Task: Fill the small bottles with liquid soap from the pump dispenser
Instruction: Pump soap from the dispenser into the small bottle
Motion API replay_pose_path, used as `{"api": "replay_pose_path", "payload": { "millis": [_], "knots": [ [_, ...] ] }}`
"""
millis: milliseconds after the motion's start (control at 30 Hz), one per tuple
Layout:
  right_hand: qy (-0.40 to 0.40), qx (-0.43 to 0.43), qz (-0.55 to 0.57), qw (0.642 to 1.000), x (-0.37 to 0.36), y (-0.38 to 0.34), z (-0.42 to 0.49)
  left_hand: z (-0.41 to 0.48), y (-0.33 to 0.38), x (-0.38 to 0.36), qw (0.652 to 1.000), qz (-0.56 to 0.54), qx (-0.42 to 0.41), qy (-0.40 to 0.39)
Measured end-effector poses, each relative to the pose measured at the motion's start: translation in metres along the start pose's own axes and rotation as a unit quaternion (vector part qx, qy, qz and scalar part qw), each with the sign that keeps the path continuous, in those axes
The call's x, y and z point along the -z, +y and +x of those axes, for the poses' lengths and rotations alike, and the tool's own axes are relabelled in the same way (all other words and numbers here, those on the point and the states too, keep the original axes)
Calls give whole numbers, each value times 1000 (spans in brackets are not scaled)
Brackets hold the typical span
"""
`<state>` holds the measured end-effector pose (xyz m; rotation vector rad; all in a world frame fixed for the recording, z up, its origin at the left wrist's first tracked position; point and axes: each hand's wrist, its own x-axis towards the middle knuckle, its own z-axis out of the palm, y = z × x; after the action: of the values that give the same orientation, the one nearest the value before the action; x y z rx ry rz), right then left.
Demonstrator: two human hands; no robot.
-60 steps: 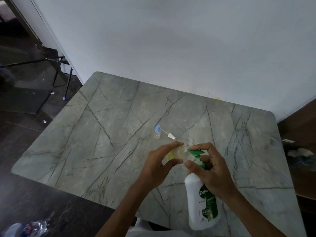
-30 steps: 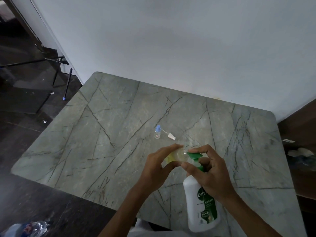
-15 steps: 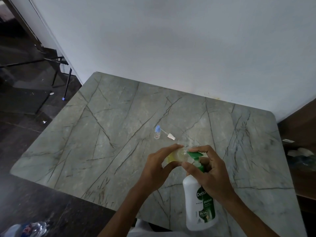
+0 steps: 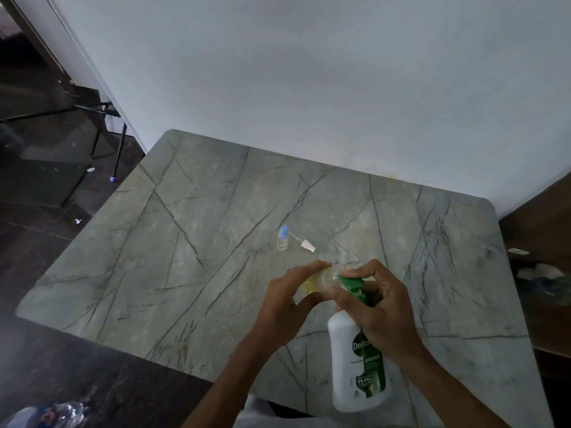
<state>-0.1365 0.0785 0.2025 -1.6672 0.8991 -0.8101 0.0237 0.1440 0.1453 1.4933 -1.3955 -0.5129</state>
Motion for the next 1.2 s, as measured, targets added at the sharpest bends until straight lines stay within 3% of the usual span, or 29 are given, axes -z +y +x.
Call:
{"api": "replay_pose_path", "payload": {
  "millis": [200, 700, 867, 1200],
  "knots": [
    [-43, -8, 8, 999, 3, -1, -1, 2, -2, 5, 1000, -1, 12, -1],
    [3, -13, 9, 1000, -1, -1, -1, -1, 0, 3, 1000, 1, 4, -2],
    [-35, -23, 2, 999, 0, -4, -1, 0, -2, 5, 1000, -7, 3, 8],
    [-40, -2, -5, 999, 1, 0, -4, -3, -3, 6, 1000, 7, -7, 9]
  ]
}}
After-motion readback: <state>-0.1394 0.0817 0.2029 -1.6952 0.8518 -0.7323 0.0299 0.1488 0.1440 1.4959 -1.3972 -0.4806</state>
